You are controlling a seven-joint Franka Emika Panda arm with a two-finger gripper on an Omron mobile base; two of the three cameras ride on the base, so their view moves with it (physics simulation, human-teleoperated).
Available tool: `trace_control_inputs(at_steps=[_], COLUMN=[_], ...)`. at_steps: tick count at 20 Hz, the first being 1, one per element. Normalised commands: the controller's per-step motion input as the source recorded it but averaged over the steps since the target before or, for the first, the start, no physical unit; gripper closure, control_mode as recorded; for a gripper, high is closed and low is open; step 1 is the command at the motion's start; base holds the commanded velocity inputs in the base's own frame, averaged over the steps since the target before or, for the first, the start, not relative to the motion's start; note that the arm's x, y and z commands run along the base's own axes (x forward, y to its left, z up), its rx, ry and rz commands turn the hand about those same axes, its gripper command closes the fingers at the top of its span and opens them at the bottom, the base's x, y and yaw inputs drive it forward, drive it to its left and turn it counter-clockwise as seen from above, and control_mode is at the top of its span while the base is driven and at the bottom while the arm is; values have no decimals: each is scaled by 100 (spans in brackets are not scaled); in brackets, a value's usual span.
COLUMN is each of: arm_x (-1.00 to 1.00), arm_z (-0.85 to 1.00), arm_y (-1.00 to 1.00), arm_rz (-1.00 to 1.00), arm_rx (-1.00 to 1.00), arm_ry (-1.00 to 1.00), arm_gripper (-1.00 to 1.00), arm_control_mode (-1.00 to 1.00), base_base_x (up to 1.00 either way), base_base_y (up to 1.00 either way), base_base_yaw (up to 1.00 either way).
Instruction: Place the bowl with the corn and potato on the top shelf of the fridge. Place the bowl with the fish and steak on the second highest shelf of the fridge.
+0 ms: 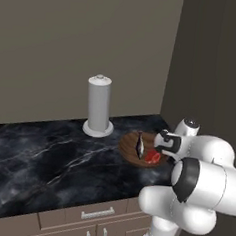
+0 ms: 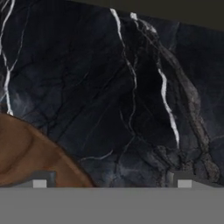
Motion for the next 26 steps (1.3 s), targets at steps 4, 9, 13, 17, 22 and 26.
trace_control_inputs(at_steps=[4, 9, 13, 17, 22, 26], arm_x=[41, 50, 15, -3, -38, -80], arm_z=[-8, -11, -3, 7, 63, 100], arm_y=[0, 1, 0, 2, 20, 32], arm_rz=[0, 0, 0, 0, -1, -3], arm_rx=[0, 0, 0, 0, -5, -13], arm_ry=[1, 0, 0, -1, -16, -28], arm_gripper=[-100, 100, 100, 100, 100, 100], arm_control_mode=[-100, -100, -100, -100, -100, -100], base_base_x=[0, 0, 0, 0, 0, 0], base_base_y=[0, 0, 0, 0, 0, 0], base_base_yaw=[0, 0, 0, 0, 0, 0])
